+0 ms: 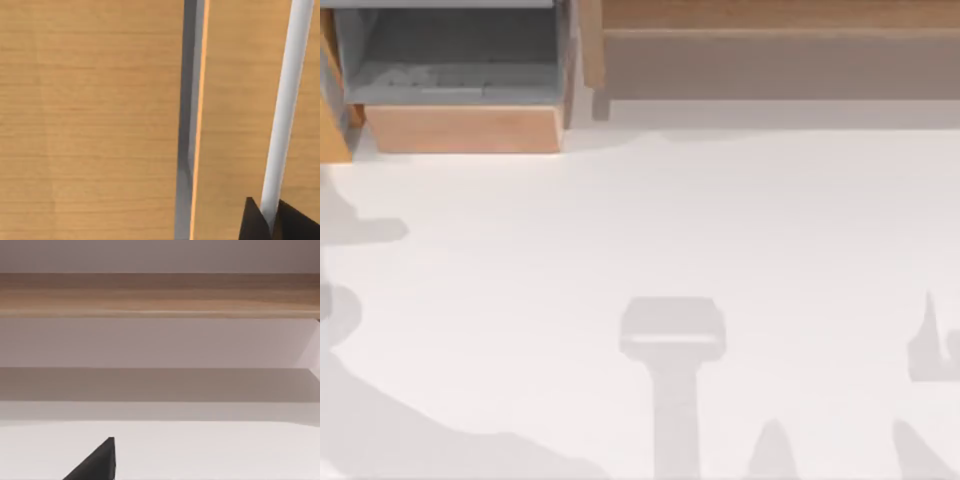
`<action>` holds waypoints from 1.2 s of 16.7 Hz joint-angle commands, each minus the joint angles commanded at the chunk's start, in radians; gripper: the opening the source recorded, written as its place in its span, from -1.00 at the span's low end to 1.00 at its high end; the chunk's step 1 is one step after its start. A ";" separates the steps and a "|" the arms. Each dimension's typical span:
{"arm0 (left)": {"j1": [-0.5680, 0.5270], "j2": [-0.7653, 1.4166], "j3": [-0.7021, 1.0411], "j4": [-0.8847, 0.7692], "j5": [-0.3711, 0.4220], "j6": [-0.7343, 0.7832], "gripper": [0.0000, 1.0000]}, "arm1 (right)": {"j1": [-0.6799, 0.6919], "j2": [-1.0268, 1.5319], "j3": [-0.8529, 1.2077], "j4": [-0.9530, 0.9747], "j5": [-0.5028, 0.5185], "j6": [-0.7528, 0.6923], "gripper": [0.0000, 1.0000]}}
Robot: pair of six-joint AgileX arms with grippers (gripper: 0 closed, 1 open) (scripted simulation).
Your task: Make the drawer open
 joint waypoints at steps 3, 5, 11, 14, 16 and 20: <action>0.020 -0.035 -0.042 0.039 0.020 0.004 -1.00 | 0.000 0.000 0.000 0.000 0.000 0.000 1.00; 0.020 -0.035 -0.042 0.039 0.020 0.004 -1.00 | 0.000 0.000 0.000 0.000 0.000 0.000 1.00; 0.056 -0.076 -0.144 0.097 0.057 0.006 -1.00 | 0.000 0.000 0.000 0.000 0.000 0.000 1.00; 0.094 -0.119 -0.253 0.152 0.096 0.009 -1.00 | 0.000 0.000 0.000 0.000 0.000 0.000 1.00; 0.106 -0.135 -0.282 0.171 0.109 0.009 -1.00 | 0.000 0.000 0.000 0.000 0.000 0.000 1.00; 0.106 -0.133 -0.281 0.172 0.111 0.010 -1.00 | 0.000 0.000 0.000 0.000 0.000 0.000 1.00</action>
